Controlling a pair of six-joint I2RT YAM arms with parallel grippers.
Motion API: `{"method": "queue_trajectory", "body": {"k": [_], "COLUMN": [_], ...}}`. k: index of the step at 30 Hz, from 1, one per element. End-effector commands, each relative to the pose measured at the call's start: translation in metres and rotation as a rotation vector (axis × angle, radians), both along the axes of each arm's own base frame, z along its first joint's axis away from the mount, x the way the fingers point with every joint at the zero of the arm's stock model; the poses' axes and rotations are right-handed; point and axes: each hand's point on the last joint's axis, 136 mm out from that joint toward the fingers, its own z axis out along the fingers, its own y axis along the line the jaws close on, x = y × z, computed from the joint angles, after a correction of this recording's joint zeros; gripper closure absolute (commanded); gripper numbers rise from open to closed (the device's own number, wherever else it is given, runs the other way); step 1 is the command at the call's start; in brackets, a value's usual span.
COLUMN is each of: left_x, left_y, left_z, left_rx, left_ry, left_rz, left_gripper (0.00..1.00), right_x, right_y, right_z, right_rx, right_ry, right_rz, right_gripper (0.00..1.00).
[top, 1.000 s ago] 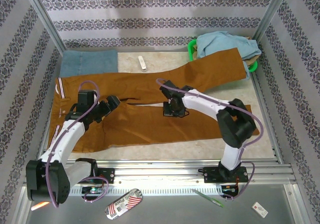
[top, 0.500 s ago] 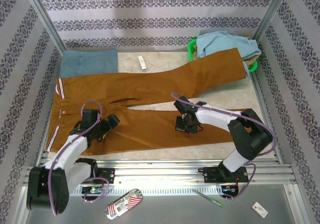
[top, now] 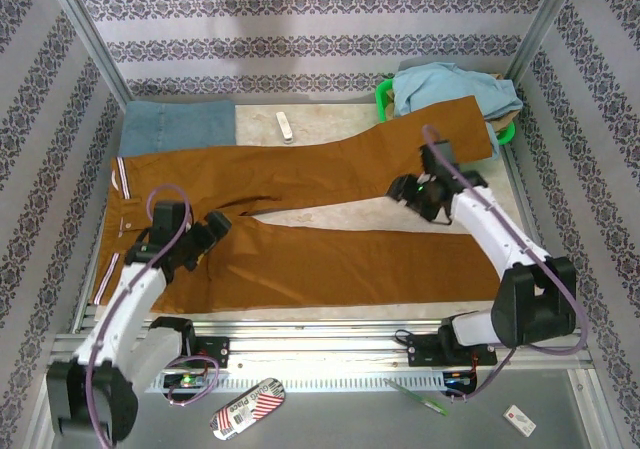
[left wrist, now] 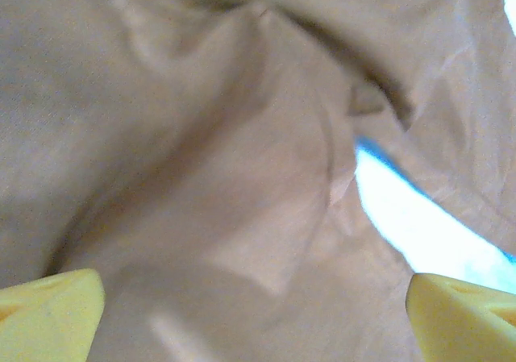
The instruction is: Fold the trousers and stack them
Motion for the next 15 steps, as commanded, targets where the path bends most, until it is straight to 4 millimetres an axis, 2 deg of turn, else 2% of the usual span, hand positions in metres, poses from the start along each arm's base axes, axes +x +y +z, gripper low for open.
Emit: {"method": "queue_trajectory", "body": {"k": [1, 3, 6, 10, 12, 15], "left_x": [0.044, 0.068, 0.091, 0.103, 0.103, 0.099], "left_y": [0.001, 0.0, -0.002, -0.009, -0.008, -0.005], "left_z": [0.009, 0.007, 0.0, -0.008, -0.011, -0.013], "left_rx": [0.045, 0.051, 0.036, -0.005, -0.005, 0.012], "left_ry": [-0.057, -0.054, -0.048, -0.035, -0.028, -0.023], "left_rz": [-0.026, -0.026, -0.019, -0.027, -0.026, -0.015], "left_gripper": [0.02, 0.02, 0.02, 0.03, 0.03, 0.03], "right_x": [0.037, 0.056, 0.076, 0.086, 0.089, 0.101], "right_y": [-0.016, -0.024, -0.028, -0.026, -0.026, -0.026], "right_z": [-0.008, -0.017, -0.023, -0.037, -0.044, -0.048], "right_rx": [0.027, 0.065, 0.081, 0.109, 0.123, 0.137], "right_ry": [-0.008, 0.004, -0.014, 0.023, 0.028, 0.005], "right_rz": [-0.01, -0.049, -0.079, -0.098, -0.105, -0.094], "right_gripper": [0.32, 0.31, 0.31, 0.39, 0.46, 0.67]}}
